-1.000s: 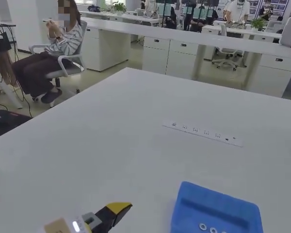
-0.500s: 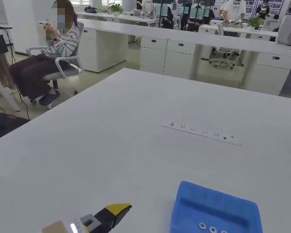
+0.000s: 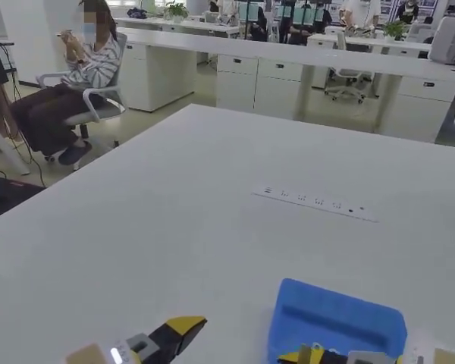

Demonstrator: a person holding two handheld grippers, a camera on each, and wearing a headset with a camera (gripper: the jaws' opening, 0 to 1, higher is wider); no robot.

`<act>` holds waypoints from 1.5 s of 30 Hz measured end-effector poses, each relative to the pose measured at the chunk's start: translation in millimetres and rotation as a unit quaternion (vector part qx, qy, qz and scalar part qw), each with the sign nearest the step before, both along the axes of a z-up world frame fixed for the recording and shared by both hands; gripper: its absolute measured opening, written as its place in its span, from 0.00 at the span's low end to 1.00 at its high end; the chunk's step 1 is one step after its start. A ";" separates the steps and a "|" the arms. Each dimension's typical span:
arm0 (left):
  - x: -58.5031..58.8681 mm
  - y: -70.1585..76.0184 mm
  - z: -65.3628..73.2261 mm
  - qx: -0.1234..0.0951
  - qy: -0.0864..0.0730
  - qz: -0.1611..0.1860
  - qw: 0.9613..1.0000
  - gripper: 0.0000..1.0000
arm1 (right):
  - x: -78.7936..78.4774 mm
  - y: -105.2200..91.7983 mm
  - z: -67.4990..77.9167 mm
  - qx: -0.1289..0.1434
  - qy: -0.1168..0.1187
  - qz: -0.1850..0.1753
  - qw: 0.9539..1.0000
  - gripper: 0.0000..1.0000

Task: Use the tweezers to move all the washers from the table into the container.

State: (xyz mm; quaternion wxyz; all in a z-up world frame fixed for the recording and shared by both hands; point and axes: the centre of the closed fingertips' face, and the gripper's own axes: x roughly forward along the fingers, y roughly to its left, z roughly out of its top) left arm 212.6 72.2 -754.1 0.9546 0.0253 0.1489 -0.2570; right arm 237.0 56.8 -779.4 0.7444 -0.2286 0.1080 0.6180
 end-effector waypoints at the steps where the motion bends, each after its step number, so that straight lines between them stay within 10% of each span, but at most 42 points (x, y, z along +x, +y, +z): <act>1: -0.1 -0.2 0.0 0.000 0.000 0.000 1.000 0.72 | 1.6 0.4 1.3 0.002 -0.001 0.000 1.000 0.03; 19: 0.2 0.4 -2.6 0.004 0.008 0.000 1.000 0.71 | 47.4 5.9 10.4 0.014 -0.021 -0.011 1.000 0.03; 45: 0.9 0.6 -6.5 0.008 0.020 0.002 1.000 0.70 | 93.4 10.2 -30.1 0.011 0.022 -0.042 0.999 0.04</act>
